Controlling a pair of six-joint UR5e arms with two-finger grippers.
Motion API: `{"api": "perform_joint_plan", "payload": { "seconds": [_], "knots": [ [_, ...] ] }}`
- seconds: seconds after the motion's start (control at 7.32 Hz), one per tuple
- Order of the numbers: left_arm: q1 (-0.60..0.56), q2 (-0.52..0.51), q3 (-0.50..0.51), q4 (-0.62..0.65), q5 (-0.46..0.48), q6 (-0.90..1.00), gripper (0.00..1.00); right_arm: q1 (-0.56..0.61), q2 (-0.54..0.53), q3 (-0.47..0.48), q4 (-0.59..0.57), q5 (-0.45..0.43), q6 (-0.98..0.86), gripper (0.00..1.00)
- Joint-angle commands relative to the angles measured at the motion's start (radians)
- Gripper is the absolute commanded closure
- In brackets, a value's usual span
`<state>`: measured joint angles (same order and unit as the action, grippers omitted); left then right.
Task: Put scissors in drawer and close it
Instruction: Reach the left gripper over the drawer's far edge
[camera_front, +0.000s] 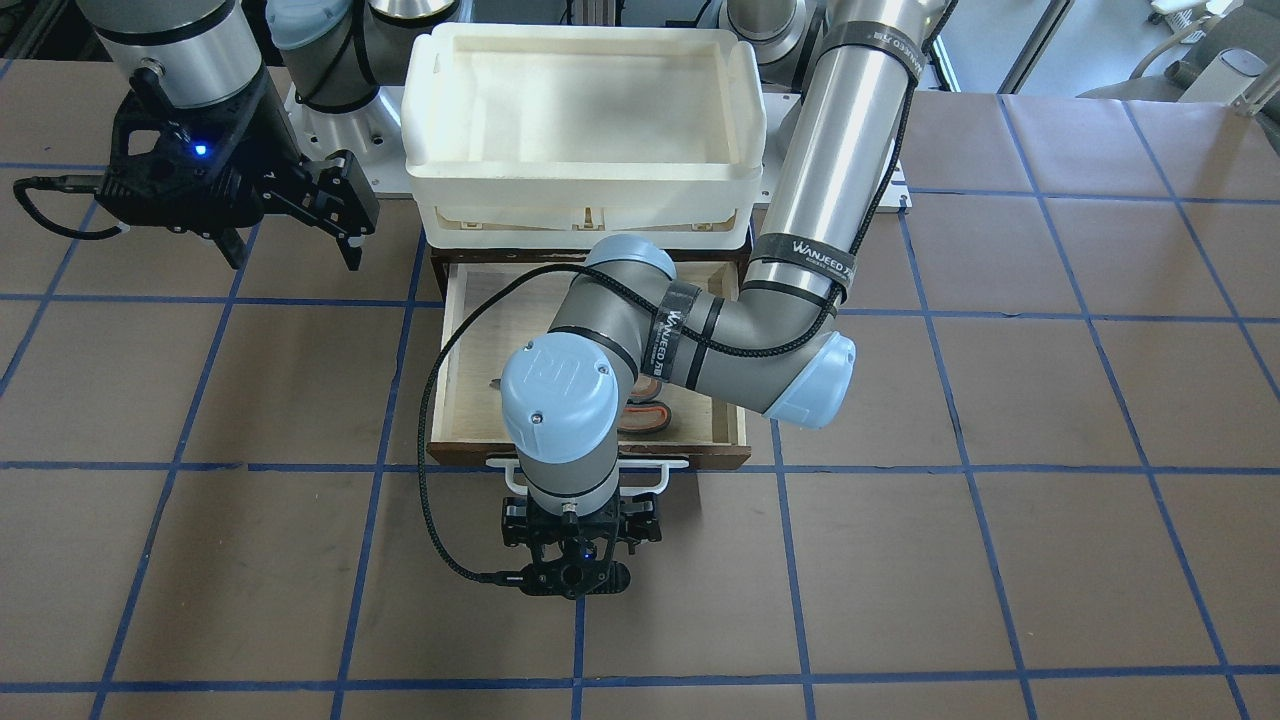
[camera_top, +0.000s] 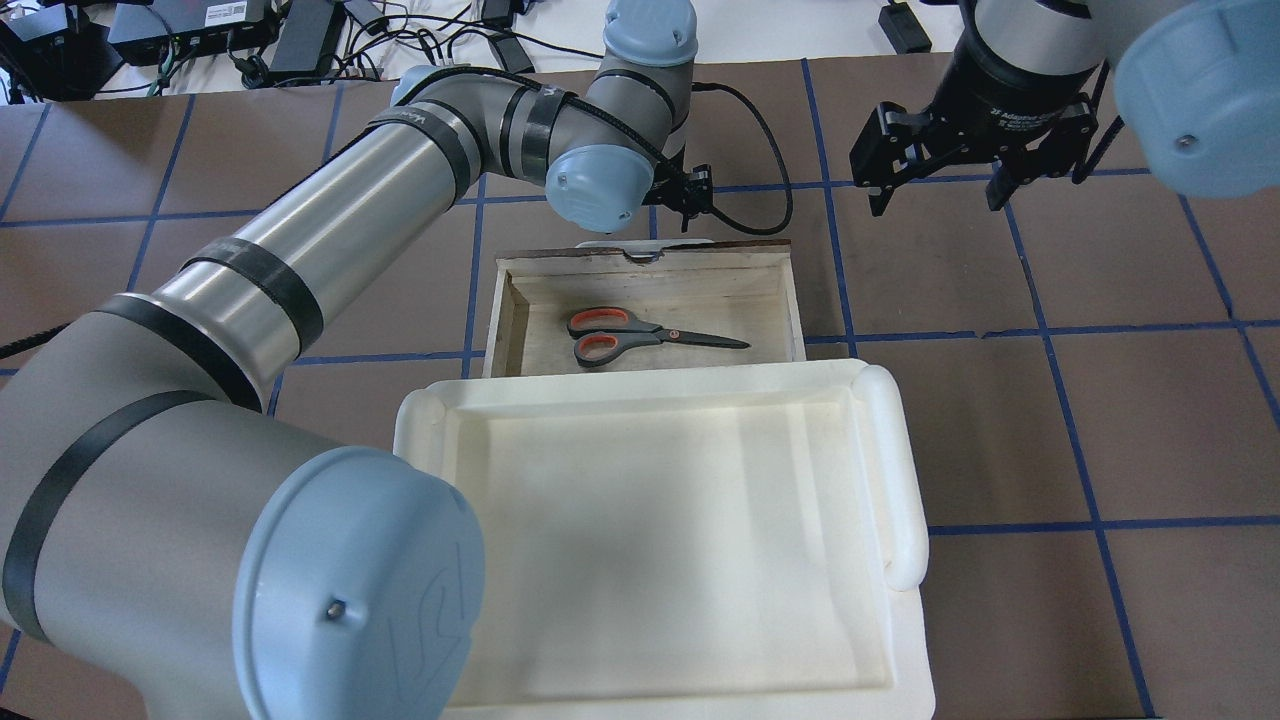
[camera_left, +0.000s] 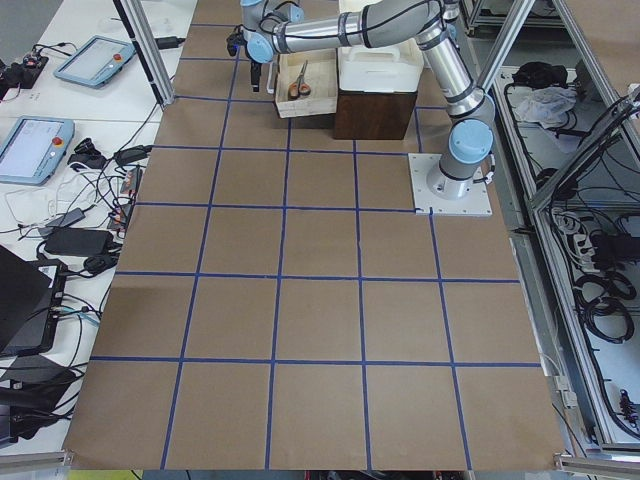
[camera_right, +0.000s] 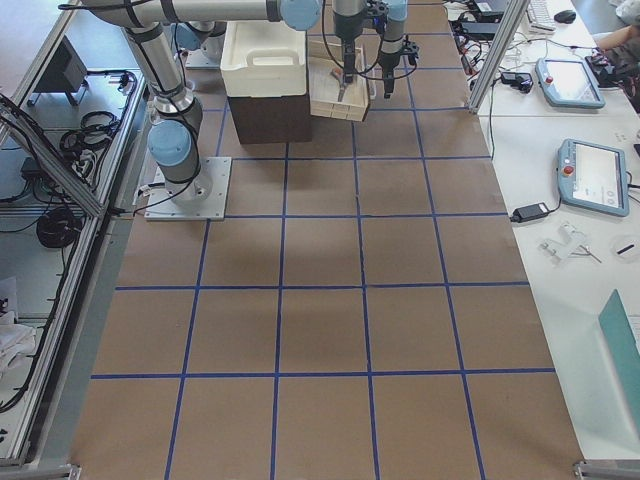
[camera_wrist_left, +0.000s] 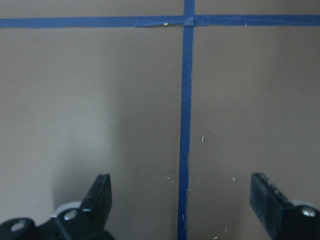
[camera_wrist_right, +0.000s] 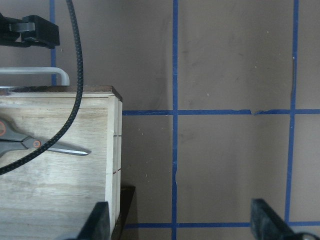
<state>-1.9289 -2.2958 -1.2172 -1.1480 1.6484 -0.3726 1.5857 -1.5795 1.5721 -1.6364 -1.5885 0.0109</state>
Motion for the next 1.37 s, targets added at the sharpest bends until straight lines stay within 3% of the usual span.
{"api": "perform_joint_plan", "payload": {
  "seconds": [0.0,0.82,1.23],
  "knots": [
    [0.016,-0.016,0.004,-0.034,-0.021,0.004,0.00,0.000,0.007,-0.001,0.009,-0.033,-0.015,0.00],
    [-0.001,-0.033,0.002,-0.087,-0.052,-0.006,0.00,0.002,-0.022,-0.001,0.038,-0.033,0.081,0.00],
    [-0.009,-0.004,0.001,-0.137,-0.056,-0.014,0.00,-0.004,-0.025,0.000,0.047,0.015,0.075,0.00]
  ]
}}
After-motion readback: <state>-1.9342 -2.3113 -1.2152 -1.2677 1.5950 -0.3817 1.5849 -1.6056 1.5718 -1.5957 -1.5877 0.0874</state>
